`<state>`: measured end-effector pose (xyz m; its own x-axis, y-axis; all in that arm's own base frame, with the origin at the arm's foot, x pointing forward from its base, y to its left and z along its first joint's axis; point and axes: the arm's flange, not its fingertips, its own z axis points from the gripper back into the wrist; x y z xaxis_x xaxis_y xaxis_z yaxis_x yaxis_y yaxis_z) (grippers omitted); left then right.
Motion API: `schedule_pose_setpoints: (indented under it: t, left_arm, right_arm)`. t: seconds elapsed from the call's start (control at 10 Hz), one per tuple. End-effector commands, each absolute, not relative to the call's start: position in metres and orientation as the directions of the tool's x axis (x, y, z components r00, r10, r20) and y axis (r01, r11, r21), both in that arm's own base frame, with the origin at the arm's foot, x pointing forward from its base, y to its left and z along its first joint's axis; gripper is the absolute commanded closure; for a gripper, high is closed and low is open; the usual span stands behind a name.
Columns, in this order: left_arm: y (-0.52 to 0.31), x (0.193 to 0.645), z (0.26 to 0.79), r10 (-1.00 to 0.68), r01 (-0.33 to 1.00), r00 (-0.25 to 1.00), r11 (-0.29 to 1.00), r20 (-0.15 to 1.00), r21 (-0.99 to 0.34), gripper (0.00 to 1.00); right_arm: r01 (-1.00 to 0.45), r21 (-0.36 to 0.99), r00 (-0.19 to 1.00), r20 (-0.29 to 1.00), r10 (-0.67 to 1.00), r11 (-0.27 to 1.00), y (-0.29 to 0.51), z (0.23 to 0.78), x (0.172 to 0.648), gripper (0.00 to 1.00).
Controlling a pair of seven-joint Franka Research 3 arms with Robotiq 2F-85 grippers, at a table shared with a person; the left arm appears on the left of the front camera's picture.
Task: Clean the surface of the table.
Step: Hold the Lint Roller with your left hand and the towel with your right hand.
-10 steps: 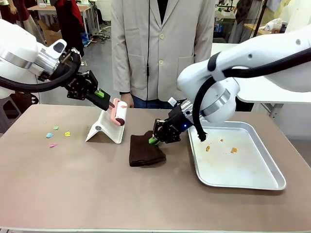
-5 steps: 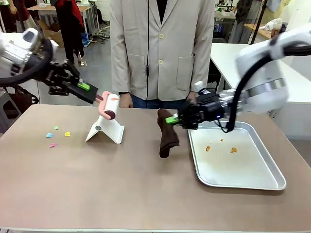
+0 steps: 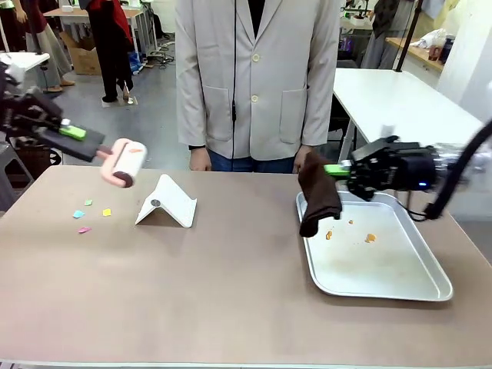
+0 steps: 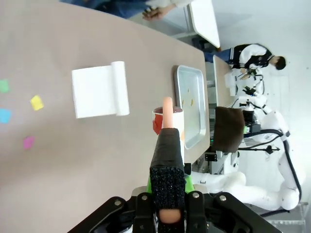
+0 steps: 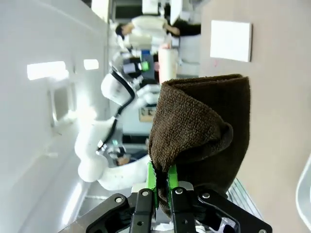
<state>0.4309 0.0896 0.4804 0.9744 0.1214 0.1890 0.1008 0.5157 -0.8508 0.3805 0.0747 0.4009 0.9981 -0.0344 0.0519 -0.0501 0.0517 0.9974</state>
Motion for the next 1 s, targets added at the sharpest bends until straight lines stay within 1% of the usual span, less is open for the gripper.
schedule_pose_setpoints:
  t: [0.0,0.2,0.3,0.4,0.5,0.6,0.7,0.9]
  left_arm:
    - [0.148,0.408,0.483,0.145,0.136,0.963,0.468,0.228,-0.873,1.0]
    - [0.209,0.382,0.475,0.258,0.089,0.941,0.437,0.219,-0.895,1.0]
    - [0.244,0.371,0.464,0.339,0.087,0.915,0.368,0.221,-0.926,1.0]
    - [0.263,0.363,0.451,0.379,0.064,0.9,0.375,0.216,-0.925,1.0]
    - [0.279,0.357,0.436,0.409,0.02,0.892,0.393,0.194,-0.919,1.0]
    - [0.295,0.353,0.423,0.451,-0.066,0.884,0.384,0.125,-0.921,1.0]
    - [0.309,0.351,0.413,0.498,-0.125,0.866,0.315,0.052,-0.941,1.0]
    - [0.299,0.359,0.411,0.532,-0.196,0.846,0.284,-0.016,-0.939,1.0]
  right_arm:
    - [-0.023,1.0,0.987,0.02,-0.16,-0.015,0.013,0.418,0.349,1.0]
    - [-0.029,0.998,0.989,0.02,-0.147,-0.061,-0.047,0.409,0.329,1.0]
    - [-0.051,0.998,0.985,0.044,-0.168,-0.04,-0.072,0.401,0.32,1.0]
    - [-0.03,0.999,0.987,0.025,-0.16,-0.027,-0.094,0.388,0.312,1.0]
    - [-0.044,0.998,0.99,0.036,-0.137,-0.055,-0.113,0.372,0.301,1.0]
    - [-0.012,0.999,0.987,0.006,-0.158,-0.035,-0.126,0.356,0.291,1.0]
    - [-0.018,0.997,0.98,0.002,-0.197,-0.079,-0.134,0.342,0.282,1.0]
    - [-0.034,0.994,0.972,0.009,-0.236,-0.102,-0.139,0.328,0.273,1.0]
